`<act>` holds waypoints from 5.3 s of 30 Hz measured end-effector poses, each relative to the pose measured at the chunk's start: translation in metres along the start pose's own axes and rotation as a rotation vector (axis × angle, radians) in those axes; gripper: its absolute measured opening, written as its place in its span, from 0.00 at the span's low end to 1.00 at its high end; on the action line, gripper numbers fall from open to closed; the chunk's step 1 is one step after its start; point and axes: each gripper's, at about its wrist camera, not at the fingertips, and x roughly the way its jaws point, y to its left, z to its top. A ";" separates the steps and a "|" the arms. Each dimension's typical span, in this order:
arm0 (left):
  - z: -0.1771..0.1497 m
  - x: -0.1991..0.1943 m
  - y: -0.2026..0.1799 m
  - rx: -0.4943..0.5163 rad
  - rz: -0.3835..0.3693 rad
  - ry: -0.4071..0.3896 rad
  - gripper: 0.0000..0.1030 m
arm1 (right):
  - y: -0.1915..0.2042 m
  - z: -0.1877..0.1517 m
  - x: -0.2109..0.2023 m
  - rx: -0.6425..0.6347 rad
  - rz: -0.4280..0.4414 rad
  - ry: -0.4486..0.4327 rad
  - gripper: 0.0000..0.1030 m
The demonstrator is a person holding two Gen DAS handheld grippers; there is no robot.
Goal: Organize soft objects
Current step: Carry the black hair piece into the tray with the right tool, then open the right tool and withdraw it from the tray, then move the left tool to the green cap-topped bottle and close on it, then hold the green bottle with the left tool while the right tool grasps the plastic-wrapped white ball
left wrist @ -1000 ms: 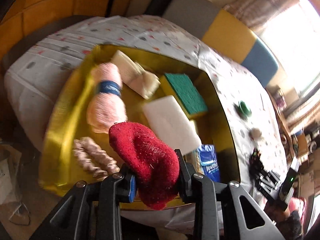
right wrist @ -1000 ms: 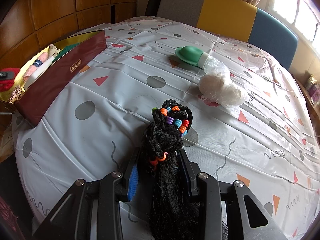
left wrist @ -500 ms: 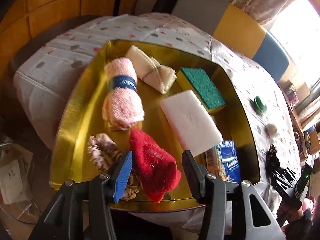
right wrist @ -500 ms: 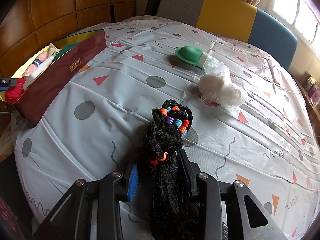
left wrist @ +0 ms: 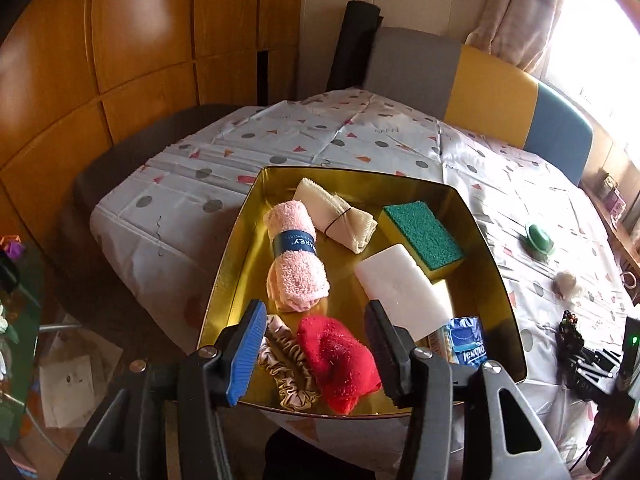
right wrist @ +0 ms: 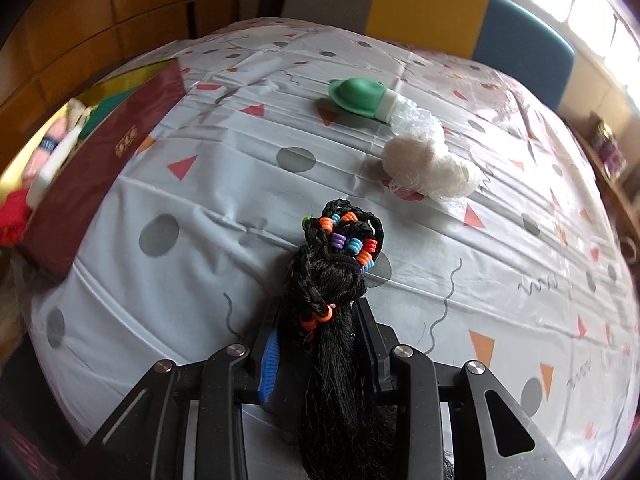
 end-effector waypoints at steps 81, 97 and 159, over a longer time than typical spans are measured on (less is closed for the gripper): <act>-0.009 -0.017 -0.007 0.083 0.039 -0.025 0.50 | 0.138 0.090 -0.069 0.032 0.297 -0.205 0.59; 0.013 -0.011 -0.114 0.286 -0.104 -0.013 0.50 | -0.060 0.050 -0.063 0.310 -0.025 -0.215 0.67; 0.053 0.116 -0.301 0.381 -0.298 0.257 0.86 | -0.100 0.043 -0.024 0.420 0.073 -0.109 0.75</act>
